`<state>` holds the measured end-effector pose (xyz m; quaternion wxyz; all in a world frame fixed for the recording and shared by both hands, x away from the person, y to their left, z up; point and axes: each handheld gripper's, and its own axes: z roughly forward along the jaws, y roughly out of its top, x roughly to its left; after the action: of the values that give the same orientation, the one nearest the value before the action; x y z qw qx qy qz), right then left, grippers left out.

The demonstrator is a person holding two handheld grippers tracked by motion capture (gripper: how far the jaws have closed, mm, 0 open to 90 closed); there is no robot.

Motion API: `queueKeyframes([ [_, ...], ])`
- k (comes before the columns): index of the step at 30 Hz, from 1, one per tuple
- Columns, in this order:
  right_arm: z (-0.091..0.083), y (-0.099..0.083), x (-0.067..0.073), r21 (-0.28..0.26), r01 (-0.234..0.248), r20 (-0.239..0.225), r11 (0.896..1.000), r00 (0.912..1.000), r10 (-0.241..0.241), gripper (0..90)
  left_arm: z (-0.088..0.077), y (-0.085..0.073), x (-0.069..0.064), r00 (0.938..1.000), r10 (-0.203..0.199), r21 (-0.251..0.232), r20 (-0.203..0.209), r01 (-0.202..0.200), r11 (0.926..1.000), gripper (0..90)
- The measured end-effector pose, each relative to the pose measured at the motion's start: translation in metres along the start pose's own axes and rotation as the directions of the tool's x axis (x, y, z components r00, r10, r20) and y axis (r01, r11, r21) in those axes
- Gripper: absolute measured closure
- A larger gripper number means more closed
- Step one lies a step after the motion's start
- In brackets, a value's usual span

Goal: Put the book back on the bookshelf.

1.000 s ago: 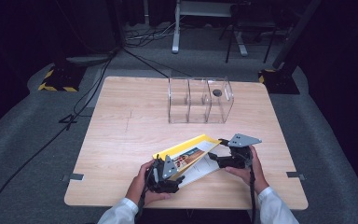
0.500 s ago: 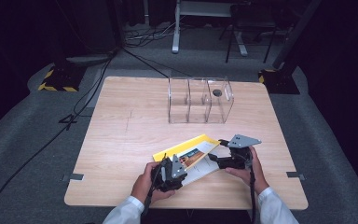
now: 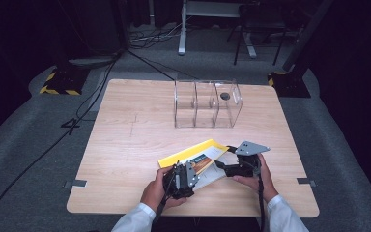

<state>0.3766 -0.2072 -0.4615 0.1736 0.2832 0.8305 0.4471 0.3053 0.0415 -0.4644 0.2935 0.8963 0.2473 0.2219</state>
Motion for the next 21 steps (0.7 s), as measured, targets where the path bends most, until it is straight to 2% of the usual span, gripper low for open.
queueKeyframes([
  [1,0.0,0.0,0.0,-0.002,0.0,0.003,1.0,1.0,0.0,25.8,-0.001,0.0,-0.001,0.9999,0.014,0.0,-0.003,-0.014,0.9999,50.9],
  [2,0.0,0.0,0.0,-0.004,-0.003,0.006,1.0,1.0,0.003,25.4,-0.003,0.0,-0.001,0.9998,0.016,-0.003,-0.011,-0.016,0.9999,57.9],
  [3,0.0,0.0,0.0,-0.004,-0.003,0.006,1.0,1.0,0.003,25.4,-0.004,0.0,-0.001,0.9996,0.025,-0.012,-0.014,-0.025,0.9996,57.9],
  [8,0.0,-0.001,-0.002,-0.016,-0.025,0.014,1.0,0.9996,0.025,23.8,-0.011,0.0,0.006,0.9997,0.024,-0.043,-0.001,-0.024,0.9988,74.1],
  [10,0.0,-0.001,-0.003,-0.016,-0.024,0.012,1.0,0.9996,0.024,23.2,-0.011,0.0,0.007,0.9994,0.034,-0.044,0.009,-0.034,0.9985,75.7],
  [12,0.002,-0.002,-0.005,-0.008,-0.025,-0.004,1.0,0.9997,0.025,20.5,-0.011,0.0,0.011,0.9988,0.029,-0.041,0.039,-0.028,0.9988,76.6],
  [14,0.004,-0.004,-0.011,0.003,-0.011,-0.032,1.0,0.9994,0.011,20.1,-0.011,-0.002,0.017,0.9967,0.021,-0.052,0.078,-0.017,0.9985,77.2],
  [18,0.007,-0.007,-0.022,0.019,0.016,-0.083,1.0,0.9965,-0.015,21.1,-0.014,-0.007,0.024,0.992,0.028,-0.042,0.123,-0.023,0.9988,78.2],
  [20,0.007,-0.006,-0.022,0.023,0.076,-0.098,0.997,0.9925,-0.074,22.0,-0.015,-0.012,0.031,0.9862,0.032,-0.047,0.163,-0.025,0.9986,78.2],
  [21,0.006,-0.005,-0.022,0.016,0.111,-0.114,0.994,0.9875,-0.108,26.1,-0.016,-0.014,0.033,0.9841,0.025,-0.047,0.176,-0.017,0.9988,78.1],
])
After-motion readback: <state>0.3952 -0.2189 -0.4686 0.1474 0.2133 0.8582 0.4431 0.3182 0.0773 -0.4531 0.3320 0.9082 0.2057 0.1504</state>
